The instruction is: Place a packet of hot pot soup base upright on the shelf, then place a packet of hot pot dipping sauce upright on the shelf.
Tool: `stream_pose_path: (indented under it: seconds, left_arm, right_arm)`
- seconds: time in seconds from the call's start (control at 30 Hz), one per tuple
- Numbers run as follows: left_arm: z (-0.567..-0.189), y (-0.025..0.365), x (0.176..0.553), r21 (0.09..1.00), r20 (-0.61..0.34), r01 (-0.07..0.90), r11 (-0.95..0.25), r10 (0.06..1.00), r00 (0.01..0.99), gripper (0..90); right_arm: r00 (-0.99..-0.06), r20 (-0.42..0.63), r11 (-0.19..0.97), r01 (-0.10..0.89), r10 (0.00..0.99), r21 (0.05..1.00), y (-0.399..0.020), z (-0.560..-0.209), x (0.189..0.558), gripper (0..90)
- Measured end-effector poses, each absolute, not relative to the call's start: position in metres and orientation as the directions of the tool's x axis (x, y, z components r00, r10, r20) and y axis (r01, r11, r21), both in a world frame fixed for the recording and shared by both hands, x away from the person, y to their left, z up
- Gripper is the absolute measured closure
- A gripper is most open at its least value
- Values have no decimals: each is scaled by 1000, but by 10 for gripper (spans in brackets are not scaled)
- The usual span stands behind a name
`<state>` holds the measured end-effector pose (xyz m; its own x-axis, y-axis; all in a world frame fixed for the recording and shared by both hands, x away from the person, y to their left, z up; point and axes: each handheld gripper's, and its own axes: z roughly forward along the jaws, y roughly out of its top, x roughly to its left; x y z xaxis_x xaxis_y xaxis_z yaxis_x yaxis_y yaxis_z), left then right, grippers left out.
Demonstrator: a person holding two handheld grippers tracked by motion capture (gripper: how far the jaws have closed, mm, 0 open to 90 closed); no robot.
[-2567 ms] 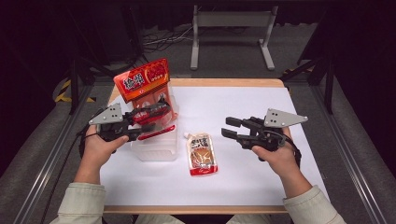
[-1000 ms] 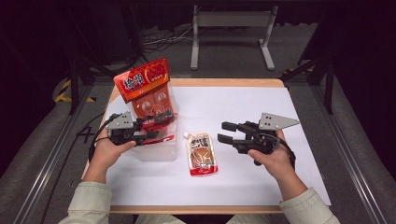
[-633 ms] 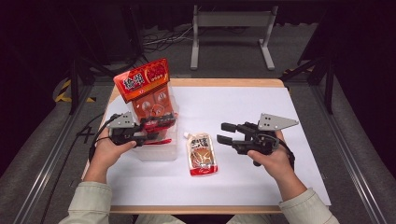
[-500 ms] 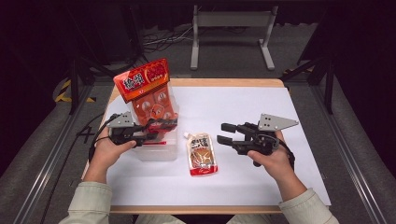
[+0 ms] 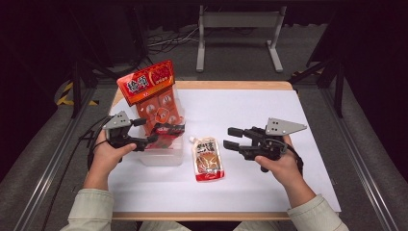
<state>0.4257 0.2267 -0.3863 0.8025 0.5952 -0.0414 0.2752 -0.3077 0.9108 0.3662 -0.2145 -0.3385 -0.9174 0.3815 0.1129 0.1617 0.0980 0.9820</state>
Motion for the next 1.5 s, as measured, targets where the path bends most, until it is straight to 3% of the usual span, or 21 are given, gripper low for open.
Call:
stream_pose_path:
  seconds: [0.27,0.7,0.97,1.5]
  left_arm:
    - [-377,233,414,924,-20,254,-285,630,776,184]
    - [-361,246,376,931,-49,277,-239,668,743,92]
    - [-357,240,345,917,-80,309,-253,642,762,84]
    - [-356,232,332,906,-102,321,-276,594,798,79]
  right_arm:
    - [-917,117,100,167,382,981,-215,-340,368,505]
    - [-886,124,160,215,447,963,-212,-351,383,432]
    - [-859,143,189,266,491,945,-207,-356,399,425]
    - [-850,146,288,327,507,900,-187,-369,421,379]
